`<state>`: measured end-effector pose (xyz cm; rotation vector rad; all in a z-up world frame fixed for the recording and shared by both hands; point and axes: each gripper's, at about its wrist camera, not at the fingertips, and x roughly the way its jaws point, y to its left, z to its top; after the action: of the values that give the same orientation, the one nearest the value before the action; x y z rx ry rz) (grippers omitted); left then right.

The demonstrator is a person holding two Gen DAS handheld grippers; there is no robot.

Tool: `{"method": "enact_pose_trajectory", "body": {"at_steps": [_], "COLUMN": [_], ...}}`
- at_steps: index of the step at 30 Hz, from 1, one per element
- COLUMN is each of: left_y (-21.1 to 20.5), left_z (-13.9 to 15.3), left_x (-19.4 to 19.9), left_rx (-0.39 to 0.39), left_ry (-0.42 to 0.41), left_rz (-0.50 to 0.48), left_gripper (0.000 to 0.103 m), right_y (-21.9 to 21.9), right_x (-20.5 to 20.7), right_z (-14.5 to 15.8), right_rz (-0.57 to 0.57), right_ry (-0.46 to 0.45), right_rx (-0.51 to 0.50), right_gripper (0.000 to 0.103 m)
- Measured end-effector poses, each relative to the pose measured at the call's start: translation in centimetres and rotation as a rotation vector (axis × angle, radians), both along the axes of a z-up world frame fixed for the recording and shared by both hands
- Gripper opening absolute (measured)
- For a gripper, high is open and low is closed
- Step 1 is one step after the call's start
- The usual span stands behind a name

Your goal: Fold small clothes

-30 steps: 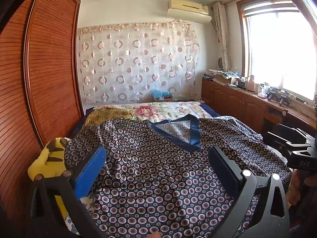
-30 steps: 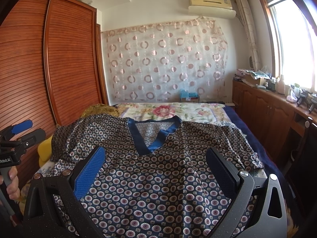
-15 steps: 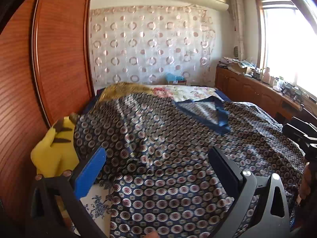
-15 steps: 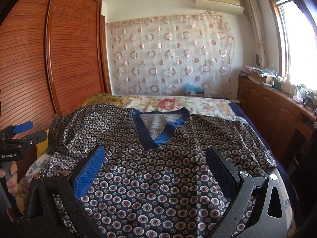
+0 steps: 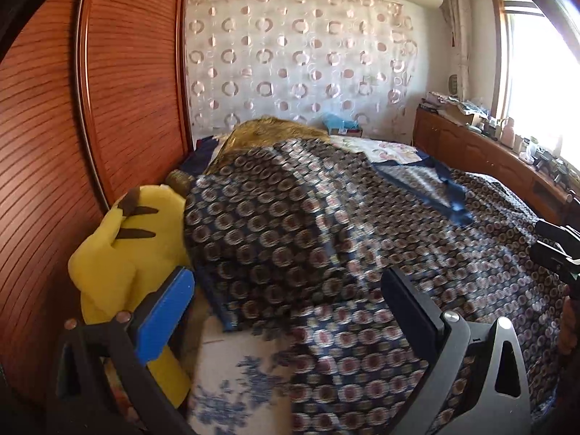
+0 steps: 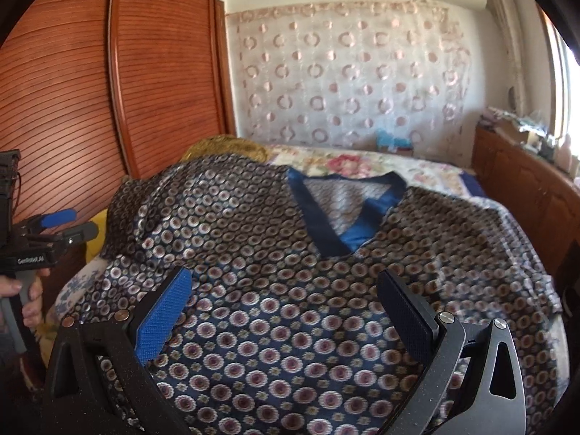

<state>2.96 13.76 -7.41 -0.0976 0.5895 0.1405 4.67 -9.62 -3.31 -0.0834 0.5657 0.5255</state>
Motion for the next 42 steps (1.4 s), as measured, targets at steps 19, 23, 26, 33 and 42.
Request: {"method": "enact_pose_trajectory", "body": {"at_steps": [19, 23, 26, 33, 42], "left_y": [8.3, 8.8, 8.7, 7.3, 1.1], "left_z": [-3.2, -3.5, -3.1, -0.1, 6.7], "left_x": [5.0, 5.2, 4.8, 3.9, 6.8], "left_rx": [-0.148, -0.196, -0.197, -0.138, -0.03], "left_ry": [0.127, 0.114, 0.102, 0.052, -0.033], "left_rz": [-0.005, -0.046, -0.074, -0.107, -0.238], "left_gripper": [0.064, 0.033, 0.014, 0.0, 0.0], "right_y": [4.2, 4.5, 4.6, 4.1, 4.1], "right_x": [-0.4, -0.6, -0.6, -0.1, 0.1], "right_z": [-3.2, -3.4, -3.5, -3.6, -3.7], "right_rz": [0.105, 0.114, 0.121, 0.118, 0.111], "right_ry": [0.071, 0.062, 0.062, 0.091, 0.105], "right_rx": [-0.144, -0.165, -0.168, -0.132, -0.124], "right_gripper": [0.103, 0.103, 0.103, 0.103, 0.103]}}
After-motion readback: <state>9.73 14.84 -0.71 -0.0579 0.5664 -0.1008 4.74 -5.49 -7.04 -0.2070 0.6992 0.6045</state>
